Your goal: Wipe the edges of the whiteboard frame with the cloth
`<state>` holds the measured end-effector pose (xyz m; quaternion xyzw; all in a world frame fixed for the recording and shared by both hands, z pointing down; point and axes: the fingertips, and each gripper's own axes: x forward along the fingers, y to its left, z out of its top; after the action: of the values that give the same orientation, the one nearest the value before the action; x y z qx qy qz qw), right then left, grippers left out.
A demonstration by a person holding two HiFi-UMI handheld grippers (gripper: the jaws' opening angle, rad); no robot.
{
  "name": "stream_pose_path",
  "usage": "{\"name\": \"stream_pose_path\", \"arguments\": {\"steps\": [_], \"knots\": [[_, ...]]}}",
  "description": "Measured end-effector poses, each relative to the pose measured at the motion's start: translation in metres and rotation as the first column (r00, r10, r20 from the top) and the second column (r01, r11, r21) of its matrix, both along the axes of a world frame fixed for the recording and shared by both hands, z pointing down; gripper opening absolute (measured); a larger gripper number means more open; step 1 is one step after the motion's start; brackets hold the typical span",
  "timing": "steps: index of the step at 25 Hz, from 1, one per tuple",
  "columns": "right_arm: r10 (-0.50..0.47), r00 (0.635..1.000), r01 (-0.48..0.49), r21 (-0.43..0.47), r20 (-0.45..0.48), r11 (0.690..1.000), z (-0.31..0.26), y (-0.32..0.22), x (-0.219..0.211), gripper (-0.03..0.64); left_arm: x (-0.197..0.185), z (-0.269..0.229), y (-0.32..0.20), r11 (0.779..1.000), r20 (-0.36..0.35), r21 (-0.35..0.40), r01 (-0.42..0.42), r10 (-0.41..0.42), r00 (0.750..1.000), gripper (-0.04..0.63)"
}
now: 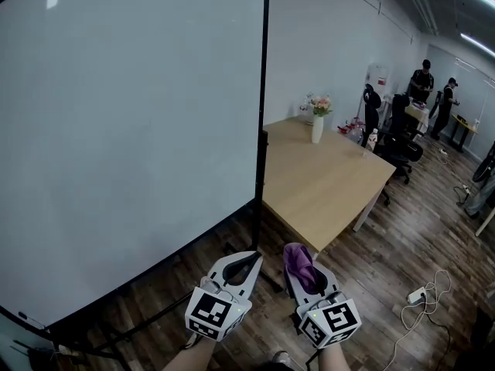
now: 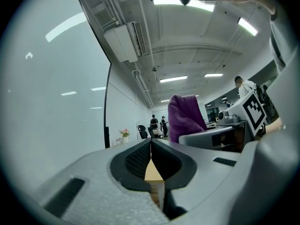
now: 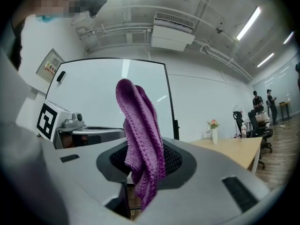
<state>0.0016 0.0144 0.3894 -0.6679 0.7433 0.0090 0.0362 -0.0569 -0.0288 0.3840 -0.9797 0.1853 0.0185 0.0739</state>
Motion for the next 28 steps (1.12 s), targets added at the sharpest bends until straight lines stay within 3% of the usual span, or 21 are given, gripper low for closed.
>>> {"name": "stream_pose_path", "arguments": {"steps": [28], "knots": [[-0.220, 0.975, 0.221, 0.017, -0.035, 0.975, -0.015, -0.018, 0.108, 0.110, 0.093, -0.020, -0.009, 0.972, -0.064, 0.004, 0.235, -0.235, 0.970, 0.018]]}}
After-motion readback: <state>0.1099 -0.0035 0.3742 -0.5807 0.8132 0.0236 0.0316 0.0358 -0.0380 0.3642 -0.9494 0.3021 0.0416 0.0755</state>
